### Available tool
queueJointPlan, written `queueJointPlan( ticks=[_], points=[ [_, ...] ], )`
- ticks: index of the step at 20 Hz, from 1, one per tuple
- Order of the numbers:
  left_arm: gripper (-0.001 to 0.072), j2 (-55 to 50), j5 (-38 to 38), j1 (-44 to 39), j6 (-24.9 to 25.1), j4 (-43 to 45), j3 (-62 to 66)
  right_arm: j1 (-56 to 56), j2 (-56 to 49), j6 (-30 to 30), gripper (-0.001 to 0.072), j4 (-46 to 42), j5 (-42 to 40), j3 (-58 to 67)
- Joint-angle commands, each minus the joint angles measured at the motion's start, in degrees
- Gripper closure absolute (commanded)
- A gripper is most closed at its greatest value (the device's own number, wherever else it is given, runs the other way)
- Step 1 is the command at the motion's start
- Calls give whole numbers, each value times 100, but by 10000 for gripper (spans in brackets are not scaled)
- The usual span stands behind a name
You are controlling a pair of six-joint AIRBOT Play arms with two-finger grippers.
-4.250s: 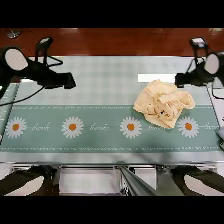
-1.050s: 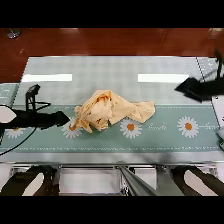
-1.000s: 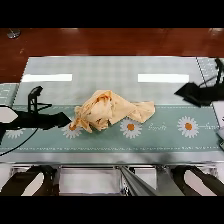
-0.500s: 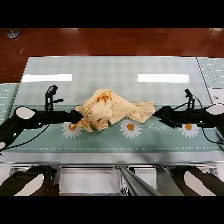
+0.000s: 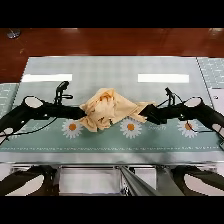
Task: Fold the shirts.
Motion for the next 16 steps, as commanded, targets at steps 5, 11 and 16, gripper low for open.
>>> queueJointPlan(
  ticks=[5,11,16],
  points=[
    [684,-39,-190,7,-286,-466,214,667,-1014,256,512,52,144,901],
    [684,295,-1368,782,-501,-949,1648,46,-341,372,688,-1005,1182,2798],
    [685,1084,-1228,1676,-1156,-1534,3987,-529,667,433,689,-1609,1637,5676]
  ],
)
